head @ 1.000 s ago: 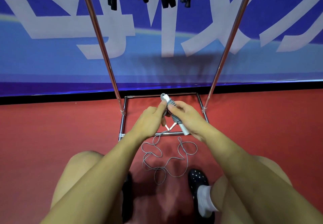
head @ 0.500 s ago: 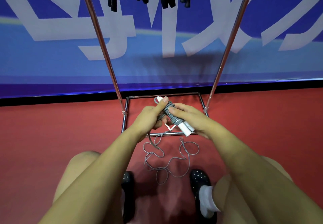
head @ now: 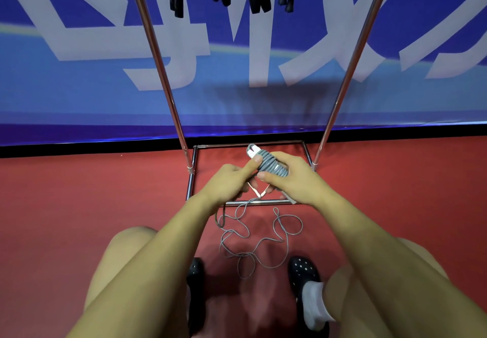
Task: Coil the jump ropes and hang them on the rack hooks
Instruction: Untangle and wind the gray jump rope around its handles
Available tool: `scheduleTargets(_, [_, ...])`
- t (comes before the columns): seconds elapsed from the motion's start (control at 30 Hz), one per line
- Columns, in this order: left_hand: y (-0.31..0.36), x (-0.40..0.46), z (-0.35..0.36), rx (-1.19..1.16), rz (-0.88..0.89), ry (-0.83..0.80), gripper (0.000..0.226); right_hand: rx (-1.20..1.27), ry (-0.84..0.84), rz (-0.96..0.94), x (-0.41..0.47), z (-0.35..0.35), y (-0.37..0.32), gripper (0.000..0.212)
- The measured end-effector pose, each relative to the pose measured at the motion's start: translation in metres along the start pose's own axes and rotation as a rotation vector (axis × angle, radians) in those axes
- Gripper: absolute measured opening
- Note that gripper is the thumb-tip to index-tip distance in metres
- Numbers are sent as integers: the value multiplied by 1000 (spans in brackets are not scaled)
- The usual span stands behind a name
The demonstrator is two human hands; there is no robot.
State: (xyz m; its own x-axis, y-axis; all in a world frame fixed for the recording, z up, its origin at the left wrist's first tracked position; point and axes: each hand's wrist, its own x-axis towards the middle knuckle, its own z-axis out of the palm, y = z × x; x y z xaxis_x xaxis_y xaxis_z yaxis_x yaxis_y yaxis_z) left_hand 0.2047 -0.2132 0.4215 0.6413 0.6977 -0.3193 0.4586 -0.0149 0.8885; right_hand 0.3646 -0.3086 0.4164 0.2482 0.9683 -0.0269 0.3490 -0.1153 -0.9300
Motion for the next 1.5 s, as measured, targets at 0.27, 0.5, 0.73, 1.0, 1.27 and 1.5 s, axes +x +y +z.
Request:
scheduleTargets(0.27, [6, -2, 0, 13, 67, 47, 76, 127, -5, 56, 0, 0, -2, 26])
scheduleTargets(0.5, [7, 1, -3, 1, 116, 111, 68, 211, 9, 33, 4, 3, 0, 30])
scheduleTargets(0.73, [-2, 7, 7, -96, 12, 13, 62, 140, 120, 51, 11, 5, 9, 33])
scheduleTargets(1.0, [0, 7, 12, -154, -113, 151, 71, -92, 138, 64, 12, 16, 10, 36])
scheduleTargets(1.27, [-6, 11, 8, -257, -229, 155, 68, -215, 218, 124, 12, 25, 11, 45])
scheduleTargets(1.5, [-4, 10, 5, -220, -191, 164, 56, -240, 233, 79, 12, 27, 14, 43])
